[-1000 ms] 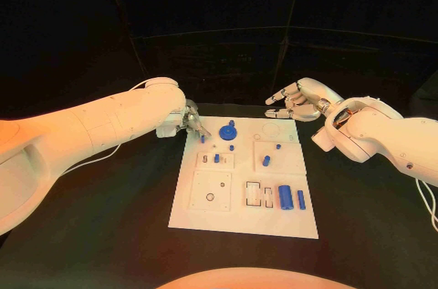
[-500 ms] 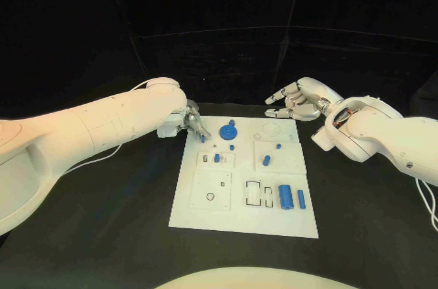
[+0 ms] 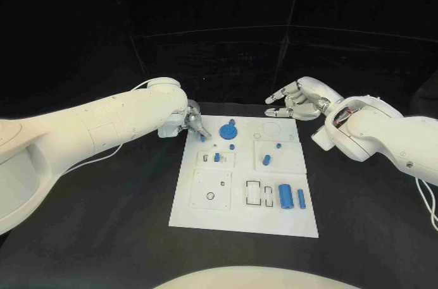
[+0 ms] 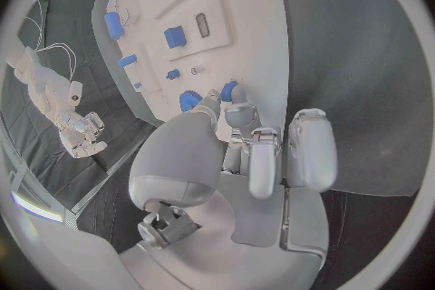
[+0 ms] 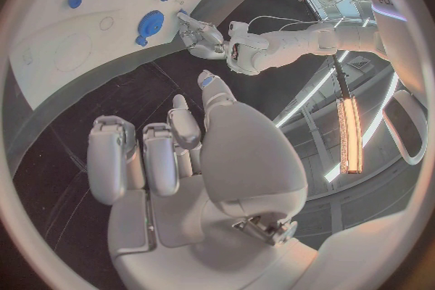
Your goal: Assemble the parts on the task board
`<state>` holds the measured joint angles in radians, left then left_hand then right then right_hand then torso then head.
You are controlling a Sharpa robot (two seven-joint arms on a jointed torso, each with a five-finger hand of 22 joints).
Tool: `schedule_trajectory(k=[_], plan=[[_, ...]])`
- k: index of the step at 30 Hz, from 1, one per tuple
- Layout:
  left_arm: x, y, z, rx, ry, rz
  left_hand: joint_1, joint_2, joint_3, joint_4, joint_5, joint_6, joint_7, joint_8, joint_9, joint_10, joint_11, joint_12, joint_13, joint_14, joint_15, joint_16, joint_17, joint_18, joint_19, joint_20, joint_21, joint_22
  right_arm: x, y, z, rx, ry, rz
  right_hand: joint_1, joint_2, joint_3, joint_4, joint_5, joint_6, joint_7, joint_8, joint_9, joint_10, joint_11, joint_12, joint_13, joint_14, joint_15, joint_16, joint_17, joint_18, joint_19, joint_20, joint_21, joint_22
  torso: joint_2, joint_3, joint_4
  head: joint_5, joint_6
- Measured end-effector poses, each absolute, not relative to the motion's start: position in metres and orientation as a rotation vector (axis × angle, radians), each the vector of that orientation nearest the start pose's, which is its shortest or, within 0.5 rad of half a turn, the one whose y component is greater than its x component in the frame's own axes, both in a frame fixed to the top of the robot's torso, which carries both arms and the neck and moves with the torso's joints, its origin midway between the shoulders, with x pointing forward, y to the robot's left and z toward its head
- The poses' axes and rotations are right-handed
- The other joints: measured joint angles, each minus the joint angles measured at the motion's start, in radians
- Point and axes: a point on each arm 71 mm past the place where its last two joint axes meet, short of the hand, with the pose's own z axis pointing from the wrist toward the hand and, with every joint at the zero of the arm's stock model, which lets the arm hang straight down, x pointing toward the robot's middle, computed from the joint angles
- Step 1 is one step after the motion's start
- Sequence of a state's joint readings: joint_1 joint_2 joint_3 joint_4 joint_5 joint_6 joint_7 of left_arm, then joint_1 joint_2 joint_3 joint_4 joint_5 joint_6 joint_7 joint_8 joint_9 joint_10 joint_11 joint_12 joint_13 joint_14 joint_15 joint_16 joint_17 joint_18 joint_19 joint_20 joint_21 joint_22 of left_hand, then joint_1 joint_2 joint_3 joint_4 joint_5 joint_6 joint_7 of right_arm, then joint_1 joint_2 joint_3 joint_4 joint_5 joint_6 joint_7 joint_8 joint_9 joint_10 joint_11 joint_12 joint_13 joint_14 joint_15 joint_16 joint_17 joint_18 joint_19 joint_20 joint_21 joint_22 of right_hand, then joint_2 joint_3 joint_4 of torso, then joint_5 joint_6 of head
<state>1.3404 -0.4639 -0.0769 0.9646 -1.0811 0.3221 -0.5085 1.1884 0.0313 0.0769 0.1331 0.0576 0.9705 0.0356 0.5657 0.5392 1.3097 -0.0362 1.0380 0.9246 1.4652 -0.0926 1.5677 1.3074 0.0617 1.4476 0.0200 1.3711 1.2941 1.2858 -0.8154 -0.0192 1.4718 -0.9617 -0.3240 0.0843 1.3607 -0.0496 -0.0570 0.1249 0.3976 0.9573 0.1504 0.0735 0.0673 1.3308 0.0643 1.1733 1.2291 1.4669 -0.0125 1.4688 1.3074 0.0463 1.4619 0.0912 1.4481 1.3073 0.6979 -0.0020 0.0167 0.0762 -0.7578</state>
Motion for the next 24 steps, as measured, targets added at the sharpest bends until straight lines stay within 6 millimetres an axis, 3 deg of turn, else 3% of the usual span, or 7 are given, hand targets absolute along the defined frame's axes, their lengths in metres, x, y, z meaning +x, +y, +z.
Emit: schedule_trajectory(k=[6, 24], plan=[[0.579, 0.187, -0.194, -0.17, 2.338, -0.221, 0.089, 0.025, 0.081, -0.08, -0.005, -0.001, -0.007, -0.016, -0.012, 0.002, -0.002, 0.0, -0.004, 0.0, 0.0, 0.0, 0.0, 0.0, 0.003, -0.003, 0.0, 0.005, 0.511, -0.199, -0.135, 0.193, 1.6, 1.002, 0.0, 0.0, 0.0, 0.0, 0.0, 0.0, 0.0, 0.0, 0.0, 0.0, 0.0, 0.0, 0.0, 0.0, 0.0, 0.0, 0.0, 0.0, 0.0, 0.0, 0.0, 0.0, 0.0, -0.0001, 0.0, -0.001, -0.001], [0.558, 0.196, -0.188, -0.208, 2.281, -0.319, 0.11, 0.028, 0.115, -0.05, -0.011, -0.006, -0.002, -0.005, -0.011, 0.008, -0.003, -0.007, -0.01, 0.0, 0.0, 0.0, 0.0, 0.0, 0.003, -0.003, 0.004, 0.01, 0.511, -0.202, -0.135, 0.196, 1.601, 0.996, 0.0, 0.0, 0.0, 0.0, 0.0, 0.0, 0.0, 0.0, 0.0, 0.0, 0.0, 0.0, 0.0, 0.0, 0.0, 0.0, 0.0, 0.0, 0.0, 0.0, 0.0, 0.0, -0.002, -0.0004, 0.0024, 0.001, 0.0]])
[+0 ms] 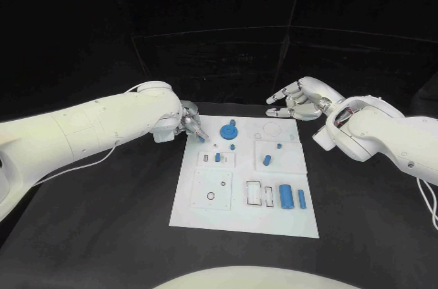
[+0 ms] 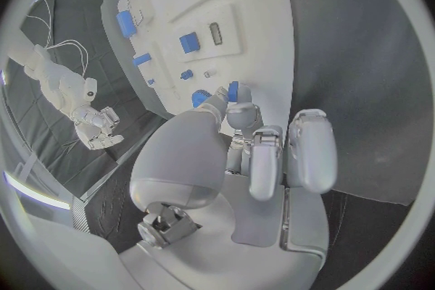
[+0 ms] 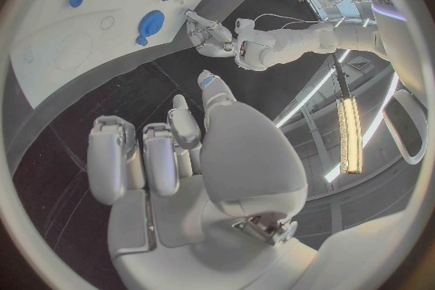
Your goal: Assemble the parts on the task board
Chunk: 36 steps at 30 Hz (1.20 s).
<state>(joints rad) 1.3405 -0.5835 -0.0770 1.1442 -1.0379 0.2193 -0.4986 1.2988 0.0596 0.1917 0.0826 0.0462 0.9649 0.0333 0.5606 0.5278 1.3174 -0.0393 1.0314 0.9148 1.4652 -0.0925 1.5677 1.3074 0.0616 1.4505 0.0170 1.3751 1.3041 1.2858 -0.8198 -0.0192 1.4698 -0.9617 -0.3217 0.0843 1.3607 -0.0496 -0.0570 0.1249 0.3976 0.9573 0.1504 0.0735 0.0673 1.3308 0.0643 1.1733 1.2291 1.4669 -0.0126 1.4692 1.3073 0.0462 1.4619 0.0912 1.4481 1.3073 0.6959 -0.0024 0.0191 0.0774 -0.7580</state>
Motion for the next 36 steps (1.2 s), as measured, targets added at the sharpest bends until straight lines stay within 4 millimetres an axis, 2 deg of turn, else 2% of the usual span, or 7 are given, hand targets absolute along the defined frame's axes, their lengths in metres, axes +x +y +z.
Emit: schedule_trajectory(k=[4, 8, 10, 19, 21, 22, 36], plan=[[0.55, 0.195, -0.184, -0.213, 2.254, -0.351, -0.003, -0.003, 0.007, 0.007, 0.0, 0.0, 0.0, 0.001, 0.0, 0.002, -0.002, 0.0, 0.004, 0.0, 0.0, 0.0, 0.0, 0.0, 0.003, -0.003, 0.001, 0.004, 0.511, -0.204, -0.135, 0.198, 1.601, 0.993, 0.0, 0.0, 0.0, 0.0, 0.0, 0.004, -0.004, 0.0, 0.0, 0.0, 0.0, 0.0, 0.0, 0.0, 0.0, 0.0, 0.0, 0.0, 0.0, 0.0, 0.0, 0.0, 0.0, -0.0002, 0.0012, 0.002, 0.0], [0.54, 0.195, -0.185, -0.227, 2.229, -0.377, -0.026, -0.023, 0.032, 0.012, 0.0, 0.001, 0.0, 0.01, 0.007, 0.009, -0.002, 0.0, 0.006, 0.0, 0.0, 0.0, 0.0, 0.0, 0.003, -0.003, 0.005, 0.004, 0.512, -0.204, -0.135, 0.198, 1.602, 0.991, 0.0, 0.0, 0.0, 0.0, 0.0, 0.004, -0.004, 0.0, 0.0, 0.0, 0.0, 0.0, 0.0, 0.0, 0.0, 0.0, 0.0, 0.0, 0.0, 0.0, 0.0, 0.0, -0.001, -0.0004, 0.0027, 0.002, 0.0], [0.534, 0.196, -0.188, -0.236, 2.222, -0.386, -0.038, -0.027, 0.055, 0.0, 0.0, 0.002, -0.001, 0.01, 0.017, 0.009, -0.002, 0.0, 0.006, 0.0, 0.0, 0.0, 0.0, 0.0, 0.006, -0.006, 0.005, 0.004, 0.512, -0.205, -0.135, 0.199, 1.602, 0.99, 0.0, 0.0, 0.0, 0.0, 0.0, 0.003, -0.004, 0.0, 0.0, 0.0, 0.0, 0.0, 0.0, 0.0, 0.0, 0.0, 0.0, 0.0, 0.0, 0.0, 0.0, 0.0, -0.002, -0.0005, 0.0034, 0.002, -0.001], [0.509, 0.196, -0.207, -0.269, 2.206, -0.405, -0.059, -0.039, 0.095, -0.004, 0.0, 0.002, -0.001, 0.017, 0.021, 0.012, -0.005, 0.006, 0.008, 0.0, 0.0, 0.0, 0.0, 0.0, 0.006, -0.006, 0.005, 0.004, 0.512, -0.205, -0.136, 0.2, 1.603, 0.988, 0.0, 0.0, 0.0, 0.0, 0.0, 0.003, -0.004, 0.0, 0.0, 0.0, 0.0, 0.0, 0.0, 0.0, 0.0, 0.0, 0.001, 0.0, 0.0, 0.0, 0.0, 0.0, -0.002, -0.0015, 0.0059, 0.003, -0.004], [0.506, 0.196, -0.209, -0.274, 2.205, -0.406, -0.072, -0.045, 0.111, -0.006, 0.0, 0.002, -0.001, 0.018, 0.026, 0.015, -0.003, 0.006, 0.008, 0.0, 0.0, 0.0, 0.0, 0.0, 0.006, -0.006, 0.005, 0.004, 0.512, -0.206, -0.136, 0.2, 1.603, 0.987, 0.0, 0.0, 0.0, 0.0, 0.0, 0.003, -0.004, 0.0, 0.0, 0.0, 0.0, 0.0, 0.0, 0.0, 0.0, 0.0, 0.001, 0.0, 0.0, 0.0, 0.0, 0.0, -0.002, -0.0012, 0.0059, 0.004, -0.005], [0.505, 0.196, -0.209, -0.277, 2.204, -0.406, -0.078, -0.048, 0.134, -0.024, -0.001, 0.002, -0.001, 0.02, 0.026, 0.016, -0.002, 0.006, 0.007, 0.0, 0.0, 0.0, 0.0, 0.0, 0.006, -0.006, 0.005, 0.004, 0.513, -0.206, -0.136, 0.2, 1.603, 0.987, 0.0, 0.0, 0.0, 0.0, 0.0, 0.003, -0.004, 0.0, 0.0, 0.0, 0.0, 0.0, 0.0, 0.0, 0.0, 0.0, 0.001, 0.0, 0.0, 0.0, 0.0, 0.0, -0.002, -0.0011, 0.0059, 0.005, -0.005], [0.496, 0.188, -0.215, -0.28, 2.211, -0.416, -0.091, -0.062, 0.158, -0.032, -0.004, 0.005, -0.003, 0.025, 0.028, 0.019, -0.005, 0.006, 0.007, 0.0, 0.0, 0.0, 0.0, 0.0, 0.006, -0.006, 0.005, 0.004, 0.513, -0.206, -0.136, 0.2, 1.605, 0.985, 0.0, 0.0, 0.0, 0.0, 0.0, 0.003, -0.004, 0.0, 0.0, 0.0, 0.0, 0.0, 0.0, 0.0, 0.0, 0.0, 0.001, 0.0, 0.0, 0.0, 0.0, 0.0, -0.001, 0.0002, 0.0036, 0.007, -0.01]])
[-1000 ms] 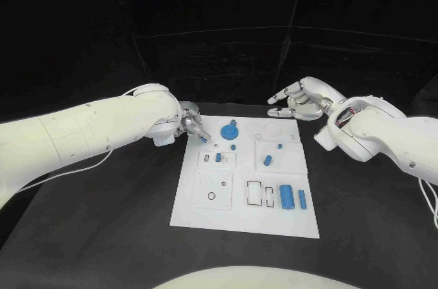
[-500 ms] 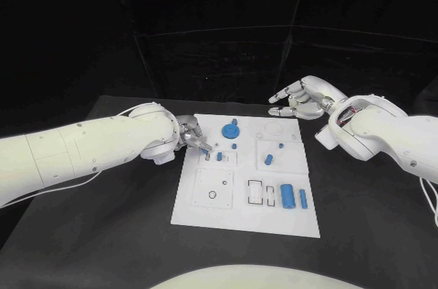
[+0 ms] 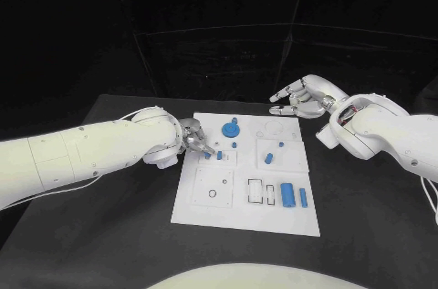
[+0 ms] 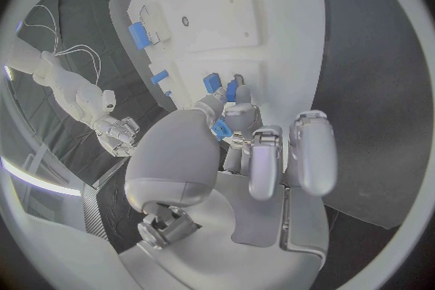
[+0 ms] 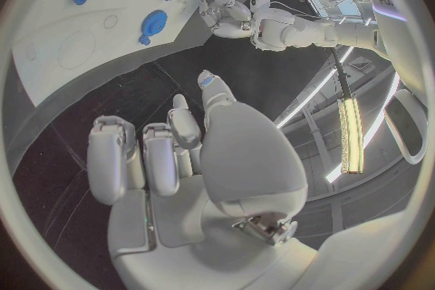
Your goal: Assemble the parts on the task board
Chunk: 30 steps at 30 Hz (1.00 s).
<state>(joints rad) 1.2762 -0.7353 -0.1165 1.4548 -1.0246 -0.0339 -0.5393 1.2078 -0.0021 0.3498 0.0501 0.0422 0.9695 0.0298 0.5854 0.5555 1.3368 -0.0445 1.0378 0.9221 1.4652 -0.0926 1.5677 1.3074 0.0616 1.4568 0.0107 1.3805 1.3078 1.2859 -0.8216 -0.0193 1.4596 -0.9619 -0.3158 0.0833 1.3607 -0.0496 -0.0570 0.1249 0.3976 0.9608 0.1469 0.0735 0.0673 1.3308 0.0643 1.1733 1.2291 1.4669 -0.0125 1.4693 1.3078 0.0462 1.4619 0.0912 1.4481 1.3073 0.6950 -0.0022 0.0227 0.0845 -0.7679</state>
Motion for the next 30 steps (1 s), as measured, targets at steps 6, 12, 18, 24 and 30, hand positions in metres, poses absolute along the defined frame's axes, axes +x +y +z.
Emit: schedule_trajectory(k=[6, 12, 18, 24, 30], plan=[[0.4949, 0.1877, -0.2154, -0.28, 2.216, -0.412, -0.004, -0.004, 0.004, -0.003, 0.0, 0.001, -0.001, 0.004, 0.001, 0.0, 0.0, 0.0, 0.0, 0.0, 0.0, 0.0, 0.0, 0.0, 0.0, 0.0, 0.0, 0.0, 0.513, -0.2063, -0.1359, 0.2, 1.606, 0.985, 0.0, 0.0, 0.0, 0.0, 0.0, 0.0, 0.0, 0.0, 0.0, 0.0, 0.0, 0.0, 0.0, 0.0, 0.0, 0.0, 0.0, 0.0, 0.0, 0.0, 0.0, 0.0, 0.0, 0.0001, -0.0001, -0.001, -0.002], [0.495, 0.1885, -0.2158, -0.275, 2.22, -0.399, -0.004, -0.004, 0.004, -0.004, -0.001, 0.001, -0.001, 0.004, 0.001, 0.0, 0.0, 0.0, 0.0, 0.0, 0.0, 0.0, 0.0, 0.0, 0.0, 0.0, 0.0, 0.0, 0.5129, -0.2063, -0.1359, 0.2, 1.606, 0.986, 0.0, 0.0, 0.0, 0.0, 0.0, 0.0, 0.0, 0.0, 0.0, 0.0, 0.0, 0.0, 0.0, 0.0, 0.0, 0.0, 0.0, 0.0, 0.0, 0.0, 0.0, 0.0, 0.0, 0.0001, 0.0, -0.001, -0.003], [0.4951, 0.19, -0.2161, -0.27, 2.223, -0.384, -0.006, -0.006, 0.009, -0.002, 0.003, 0.001, -0.001, 0.003, 0.001, 0.0, 0.0, 0.0, 0.0, 0.0, 0.0, 0.0, 0.0, 0.0, 0.003, -0.003, 0.004, 0.0, 0.5128, -0.2063, -0.1359, 0.2, 1.607, 0.986, 0.0, 0.0, 0.0, 0.0, 0.0, 0.0, 0.0, 0.0, 0.0, 0.0, 0.0, 0.0, 0.0, 0.0, 0.0, 0.0, 0.0, 0.0, 0.0, 0.0, 0.0, 0.0, 0.0, -0.0002, 0.0, -0.001, -0.005], [0.4948, 0.1906, -0.2169, -0.265, 2.228, -0.376, -0.009, -0.008, 0.01, -0.003, 0.004, 0.001, -0.001, 0.003, 0.002, 0.0, 0.0, 0.0, 0.0, 0.0, 0.0, 0.0, 0.0, 0.0, 0.003, -0.003, 0.004, 0.0, 0.5128, -0.2063, -0.1359, 0.2, 1.607, 0.986, 0.0, 0.0, 0.0, 0.0, 0.0, 0.0, 0.0, 0.0, 0.0, 0.0, 0.0, 0.0, 0.0, 0.0, 0.0, 0.0, 0.0, 0.0, 0.0, 0.0, 0.0, 0.0, 0.0, -0.0004, -0.0001, -0.001, -0.005], [0.4946, 0.1901, -0.2169, -0.259, 2.231, -0.374, -0.02, -0.01, 0.021, -0.012, 0.004, 0.001, -0.001, 0.008, 0.006, 0.002, -0.002, 0.0, 0.0, 0.0, 0.0, 0.0, 0.0, 0.0, 0.003, -0.003, 0.004, 0.0, 0.5128, -0.2063, -0.1359, 0.2, 1.607, 0.986, 0.0, 0.0, 0.0, 0.0, 0.0, 0.0, 0.0, 0.0, 0.0, 0.0, 0.0, 0.0, 0.0, 0.0, 0.0, 0.0, 0.0, 0.0, 0.0, 0.0, 0.0, 0.0, 0.0, -0.0003, -0.0001, 0.0, -0.006]])
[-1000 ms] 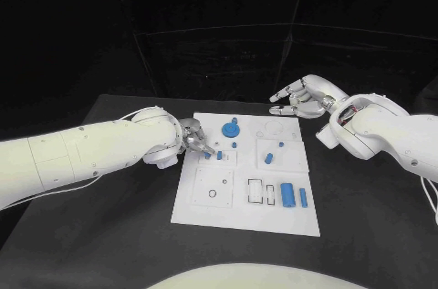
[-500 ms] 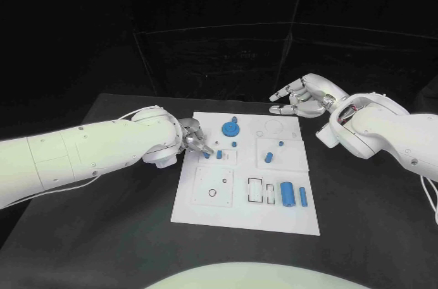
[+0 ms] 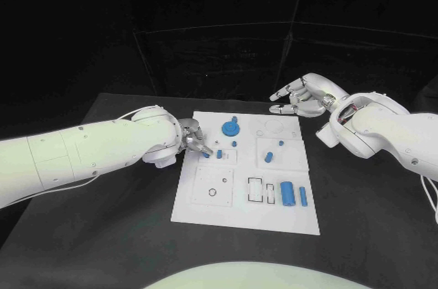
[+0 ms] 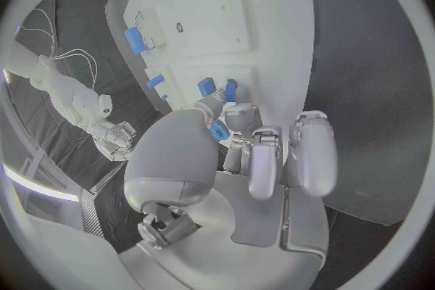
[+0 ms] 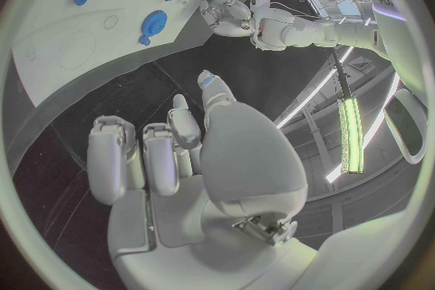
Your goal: Assemble the parts on the task board
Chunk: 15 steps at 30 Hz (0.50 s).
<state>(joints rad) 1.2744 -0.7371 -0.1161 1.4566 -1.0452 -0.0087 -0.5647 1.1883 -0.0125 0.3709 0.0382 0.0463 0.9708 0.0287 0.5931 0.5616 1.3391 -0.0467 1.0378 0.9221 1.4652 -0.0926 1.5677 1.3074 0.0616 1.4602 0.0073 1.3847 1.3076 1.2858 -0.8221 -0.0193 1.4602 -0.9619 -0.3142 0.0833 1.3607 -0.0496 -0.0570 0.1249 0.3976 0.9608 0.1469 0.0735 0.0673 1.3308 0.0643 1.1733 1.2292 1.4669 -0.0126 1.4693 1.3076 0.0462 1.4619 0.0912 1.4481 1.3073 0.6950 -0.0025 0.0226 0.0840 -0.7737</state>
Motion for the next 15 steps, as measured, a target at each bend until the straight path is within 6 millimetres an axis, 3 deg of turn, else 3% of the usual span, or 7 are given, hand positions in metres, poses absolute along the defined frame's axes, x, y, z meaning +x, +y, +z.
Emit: schedule_trajectory(k=[15], plan=[[0.4956, 0.1883, -0.2163, -0.238, 2.242, -0.37, 0.0, 0.0, 0.004, 0.002, 0.0, 0.0, 0.0, 0.0, 0.0, 0.003, -0.002, 0.004, 0.002, 0.0, 0.0, 0.0, 0.0, 0.0, 0.0, 0.0, 0.0, 0.0, 0.5125, -0.2063, -0.1359, 0.199, 1.607, 0.986, 0.0, 0.0, 0.0, 0.0, 0.0, 0.0, 0.0, 0.0, 0.0, 0.0, 0.0, 0.0, 0.0, 0.0, 0.0, -0.004, 0.0, 0.0, 0.0, 0.0, 0.0, 0.0, 0.0, 0.0005, 0.0, -0.003, -0.003]])
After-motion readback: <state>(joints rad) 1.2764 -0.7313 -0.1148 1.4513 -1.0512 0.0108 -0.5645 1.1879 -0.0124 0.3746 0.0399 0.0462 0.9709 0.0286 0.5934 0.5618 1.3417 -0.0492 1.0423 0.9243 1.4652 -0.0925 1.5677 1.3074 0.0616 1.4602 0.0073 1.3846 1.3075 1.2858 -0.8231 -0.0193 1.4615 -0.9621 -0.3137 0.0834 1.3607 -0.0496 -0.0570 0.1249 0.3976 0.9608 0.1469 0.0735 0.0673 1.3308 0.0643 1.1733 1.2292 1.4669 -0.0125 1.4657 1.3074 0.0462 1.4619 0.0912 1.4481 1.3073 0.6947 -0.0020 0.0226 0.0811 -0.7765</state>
